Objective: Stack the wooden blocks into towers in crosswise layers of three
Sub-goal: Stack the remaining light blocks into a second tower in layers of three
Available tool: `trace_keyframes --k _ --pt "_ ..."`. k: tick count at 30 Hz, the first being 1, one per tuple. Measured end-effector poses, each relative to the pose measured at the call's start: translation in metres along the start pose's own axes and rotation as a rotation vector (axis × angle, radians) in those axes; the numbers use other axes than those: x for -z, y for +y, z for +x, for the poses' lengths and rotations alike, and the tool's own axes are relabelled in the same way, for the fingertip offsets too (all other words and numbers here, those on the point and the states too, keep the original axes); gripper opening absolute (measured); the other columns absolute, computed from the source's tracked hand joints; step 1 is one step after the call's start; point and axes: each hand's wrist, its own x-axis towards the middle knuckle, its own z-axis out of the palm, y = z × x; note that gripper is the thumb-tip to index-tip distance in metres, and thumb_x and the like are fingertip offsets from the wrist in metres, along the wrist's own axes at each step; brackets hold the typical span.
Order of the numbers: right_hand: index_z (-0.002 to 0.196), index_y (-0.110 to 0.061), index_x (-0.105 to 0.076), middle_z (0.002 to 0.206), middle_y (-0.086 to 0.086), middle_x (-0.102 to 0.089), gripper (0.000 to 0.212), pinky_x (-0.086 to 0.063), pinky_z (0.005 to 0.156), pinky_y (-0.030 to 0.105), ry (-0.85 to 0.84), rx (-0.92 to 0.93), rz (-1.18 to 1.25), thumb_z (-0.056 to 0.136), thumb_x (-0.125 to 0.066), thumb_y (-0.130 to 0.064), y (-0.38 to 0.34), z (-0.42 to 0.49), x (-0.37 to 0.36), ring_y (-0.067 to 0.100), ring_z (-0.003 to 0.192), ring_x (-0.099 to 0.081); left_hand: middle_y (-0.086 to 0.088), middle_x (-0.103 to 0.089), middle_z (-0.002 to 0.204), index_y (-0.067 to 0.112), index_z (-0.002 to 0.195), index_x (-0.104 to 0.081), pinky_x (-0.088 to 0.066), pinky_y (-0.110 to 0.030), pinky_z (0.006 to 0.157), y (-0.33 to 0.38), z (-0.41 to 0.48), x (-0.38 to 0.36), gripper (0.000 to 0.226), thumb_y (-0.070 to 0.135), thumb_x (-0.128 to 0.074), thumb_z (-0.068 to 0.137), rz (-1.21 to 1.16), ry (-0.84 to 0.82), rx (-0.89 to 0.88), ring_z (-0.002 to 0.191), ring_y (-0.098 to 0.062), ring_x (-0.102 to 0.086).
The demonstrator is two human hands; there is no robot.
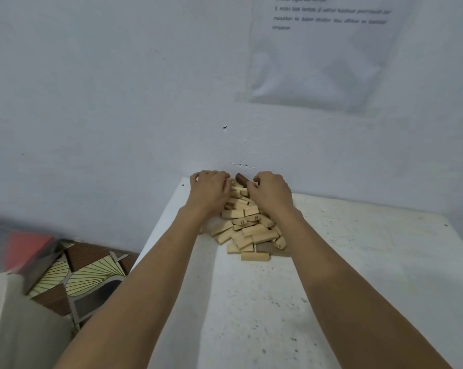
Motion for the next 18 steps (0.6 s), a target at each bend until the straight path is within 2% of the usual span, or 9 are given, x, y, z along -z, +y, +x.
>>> trace_keyframes --k 2,6,10,14,18 --pt "0.078 -0.009 -0.061 0.078 0.008 -0.063 0.024 -0.048 0.066 0.036 -0.015 -0.011 -0.001 0.093 -0.052 -0.026 0.001 0.006 -0.008 0.03 0.079 -0.061 -0.003 -0.067 0.113 0.019 0.12 -0.063 -0.022 -0.044 0.109 0.0 0.01 -0.006 0.038 0.029 -0.03 0.102 -0.002 -0.065 0.025 0.122 -0.026 -0.051" --pt "0.104 -0.008 -0.071 0.098 0.011 -0.07 0.028 -0.052 0.076 0.036 -0.006 -0.027 0.059 0.097 -0.05 -0.025 0.005 0.01 -0.014 0.029 0.092 -0.063 -0.006 -0.065 0.111 0.017 0.116 -0.062 -0.022 -0.042 0.108 0.005 0.017 -0.015 0.037 0.025 -0.029 0.102 -0.07 -0.093 0.069 0.126 -0.026 -0.046" --pt "0.106 -0.008 -0.072 0.102 0.01 -0.072 0.026 -0.048 0.075 0.03 -0.01 -0.066 0.184 0.096 -0.051 -0.018 0.004 0.012 -0.017 0.025 0.093 -0.064 -0.01 -0.065 0.11 0.014 0.111 -0.065 -0.024 -0.041 0.107 0.007 0.015 -0.016 0.037 0.023 -0.031 0.101 -0.152 -0.105 0.095 0.126 -0.03 -0.043" --pt "0.104 -0.011 -0.074 0.101 0.006 -0.073 0.021 -0.053 0.08 0.032 0.028 -0.14 0.373 0.094 -0.056 -0.014 0.004 0.011 -0.012 0.02 0.091 -0.066 -0.006 -0.069 0.103 0.02 0.109 -0.071 -0.027 -0.039 0.102 0.009 0.007 -0.015 0.035 0.026 -0.038 0.098 -0.248 -0.044 0.072 0.121 -0.028 -0.048" --pt "0.107 -0.011 -0.073 0.097 -0.002 -0.069 0.02 -0.044 0.077 0.021 0.1 -0.075 0.504 0.095 -0.058 -0.013 0.002 0.0 0.0 0.012 0.092 -0.063 -0.005 -0.071 0.11 0.023 0.119 -0.07 -0.041 -0.039 0.098 0.017 -0.005 -0.004 0.031 0.032 -0.052 0.096 -0.379 0.1 0.011 0.11 -0.024 -0.06"
